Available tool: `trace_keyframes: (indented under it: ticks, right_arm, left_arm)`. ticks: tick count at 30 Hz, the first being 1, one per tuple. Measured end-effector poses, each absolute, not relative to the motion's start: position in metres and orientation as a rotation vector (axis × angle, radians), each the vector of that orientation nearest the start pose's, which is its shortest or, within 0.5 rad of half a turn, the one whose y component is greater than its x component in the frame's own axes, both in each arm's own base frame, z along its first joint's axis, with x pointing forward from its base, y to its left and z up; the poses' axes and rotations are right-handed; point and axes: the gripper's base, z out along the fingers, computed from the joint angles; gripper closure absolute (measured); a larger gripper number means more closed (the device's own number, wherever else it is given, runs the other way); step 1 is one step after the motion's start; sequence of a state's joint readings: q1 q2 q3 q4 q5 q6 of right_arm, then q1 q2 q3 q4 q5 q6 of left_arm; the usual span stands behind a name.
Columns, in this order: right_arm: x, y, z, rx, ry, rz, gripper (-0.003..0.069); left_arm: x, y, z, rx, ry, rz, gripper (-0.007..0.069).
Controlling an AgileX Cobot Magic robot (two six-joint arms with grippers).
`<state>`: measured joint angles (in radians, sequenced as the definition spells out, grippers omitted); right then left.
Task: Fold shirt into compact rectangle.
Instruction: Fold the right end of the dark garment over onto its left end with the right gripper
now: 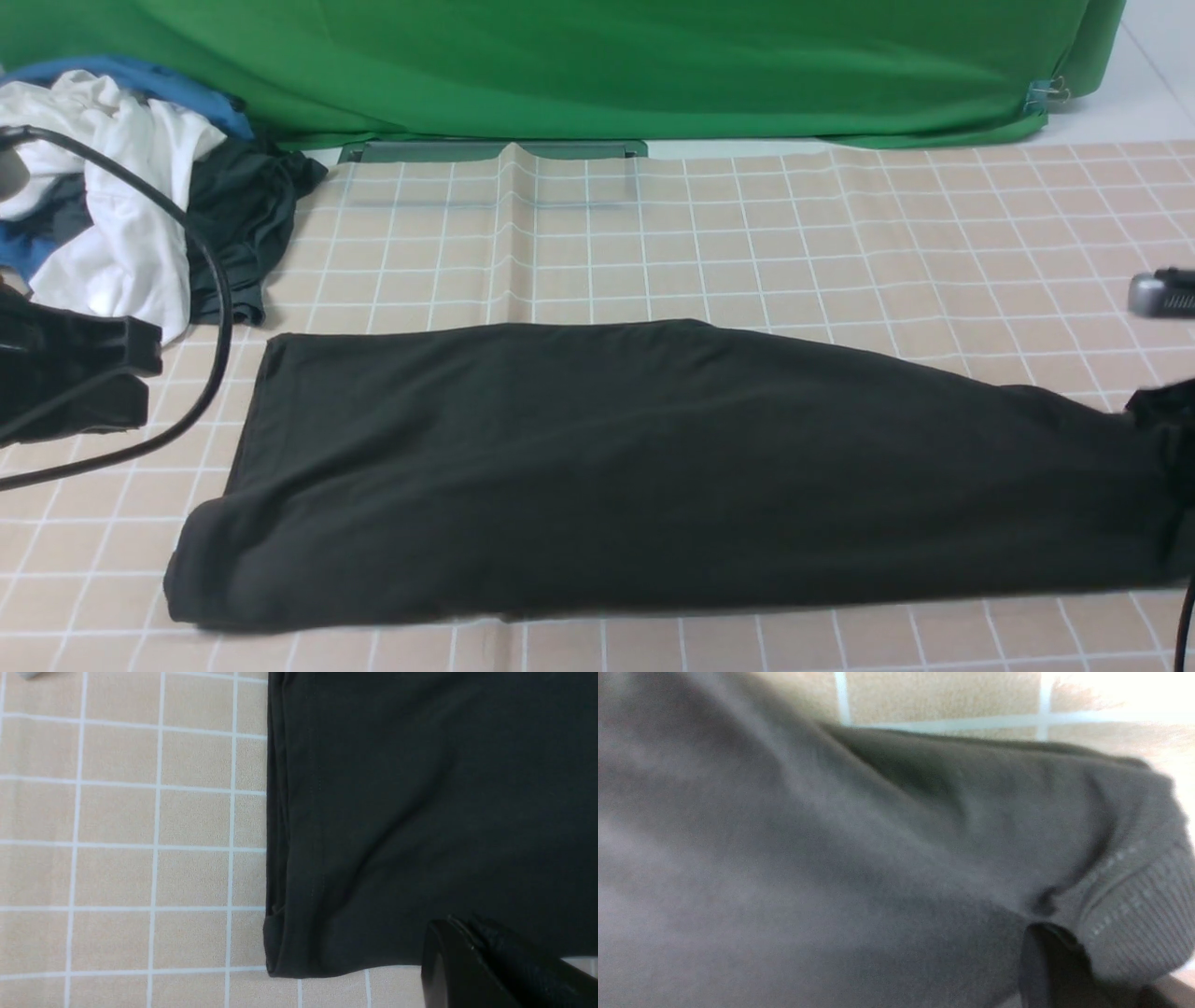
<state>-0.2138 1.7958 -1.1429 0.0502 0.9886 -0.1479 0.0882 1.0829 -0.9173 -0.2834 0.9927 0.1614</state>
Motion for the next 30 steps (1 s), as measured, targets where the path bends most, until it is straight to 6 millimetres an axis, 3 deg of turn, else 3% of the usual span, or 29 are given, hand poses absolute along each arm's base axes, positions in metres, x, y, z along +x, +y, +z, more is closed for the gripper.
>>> trace_keyframes:
  ticks: [5, 8, 11, 12, 14, 18, 23, 25, 26, 29, 30]
  right_arm:
    - [0.319, -0.059, 0.243, 0.158, 2.973, 0.036, 0.0590]
    - [0.320, -0.035, 0.275, 0.055, 2.923, 0.039, 0.0590]
    - [0.324, -0.004, 0.292, -0.058, 2.903, 0.057, 0.0590]
    - [0.326, 0.023, 0.302, -0.155, 2.876, 0.078, 0.0590]
    - [0.326, 0.046, 0.309, -0.226, 2.849, 0.110, 0.0590]
    - [0.322, 0.117, 0.331, -0.436, 2.751, 0.273, 0.0590]
    - [0.324, 0.188, 0.336, -0.592, 2.671, 0.484, 0.0590]
    - [0.328, 0.218, 0.331, -0.655, 2.660, 0.553, 0.0590]
    - [0.328, 0.221, 0.330, -0.659, 2.659, 0.559, 0.0590]
    - [0.334, 0.268, 0.317, -0.747, 2.644, 0.626, 0.0590]
    - [0.336, 0.274, 0.313, -0.755, 2.650, 0.630, 0.0590]
  left_arm:
    - [0.198, -0.004, 0.316, -0.028, 2.605, -0.278, 0.0609]
    - [0.198, -0.004, 0.316, -0.027, 2.604, -0.277, 0.0608]
    - [0.198, -0.004, 0.316, -0.028, 2.602, -0.278, 0.0607]
    - [0.198, -0.004, 0.316, -0.028, 2.602, -0.278, 0.0607]
    - [0.198, -0.004, 0.316, -0.029, 2.601, -0.281, 0.0607]
    - [0.199, -0.006, 0.316, -0.038, 2.596, -0.307, 0.0606]
    - [0.199, -0.007, 0.317, -0.049, 2.590, -0.339, 0.0606]
    - [0.199, -0.008, 0.317, -0.056, 2.586, -0.357, 0.0606]
    - [0.199, -0.009, 0.317, -0.057, 2.585, -0.360, 0.0606]
    - [0.199, -0.010, 0.318, -0.064, 2.576, -0.376, 0.0606]
    - [0.199, -0.010, 0.318, -0.064, 2.576, -0.376, 0.0606]
